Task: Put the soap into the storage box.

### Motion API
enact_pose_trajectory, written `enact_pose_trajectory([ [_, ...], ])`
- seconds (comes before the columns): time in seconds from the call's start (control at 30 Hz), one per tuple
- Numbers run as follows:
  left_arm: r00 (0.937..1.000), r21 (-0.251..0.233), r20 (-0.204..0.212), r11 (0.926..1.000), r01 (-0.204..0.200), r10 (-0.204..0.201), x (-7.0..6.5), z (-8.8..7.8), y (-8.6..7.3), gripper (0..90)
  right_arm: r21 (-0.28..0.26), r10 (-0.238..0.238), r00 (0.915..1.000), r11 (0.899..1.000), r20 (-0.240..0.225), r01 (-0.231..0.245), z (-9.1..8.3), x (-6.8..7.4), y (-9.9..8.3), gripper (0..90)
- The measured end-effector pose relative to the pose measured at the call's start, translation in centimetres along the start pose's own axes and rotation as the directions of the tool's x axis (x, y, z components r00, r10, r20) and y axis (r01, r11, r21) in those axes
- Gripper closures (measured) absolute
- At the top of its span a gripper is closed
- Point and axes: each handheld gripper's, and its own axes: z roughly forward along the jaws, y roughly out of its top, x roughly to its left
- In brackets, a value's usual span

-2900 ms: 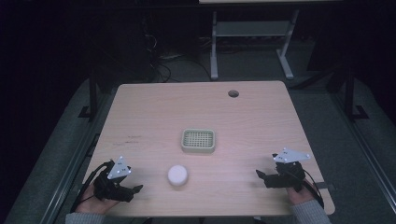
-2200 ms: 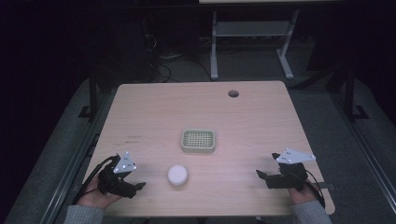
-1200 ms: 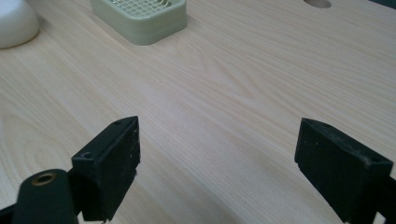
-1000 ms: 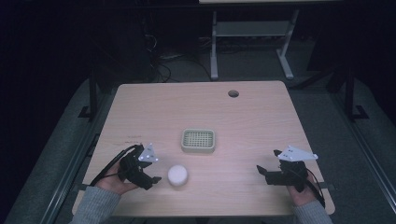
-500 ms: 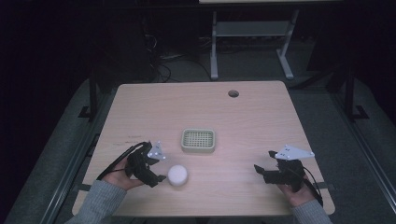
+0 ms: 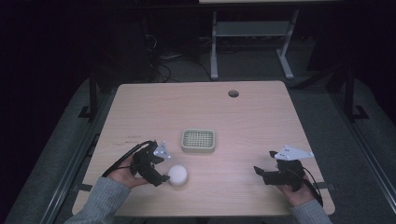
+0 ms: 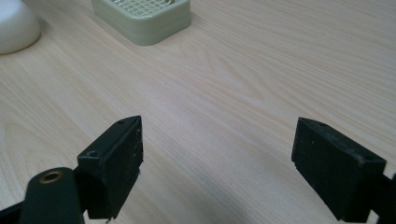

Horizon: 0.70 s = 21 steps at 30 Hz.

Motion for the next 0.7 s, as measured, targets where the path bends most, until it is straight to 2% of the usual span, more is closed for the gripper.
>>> enact_pose_trajectory([
  [0.7,0.9964,0.063,0.081,0.9976,-0.029,0.024,-0.2,1.9,2.0,18.8,0.001,0.003,1.0,1.0,-0.009,-0.003,0.0,-0.1,-0.1,16.2],
])
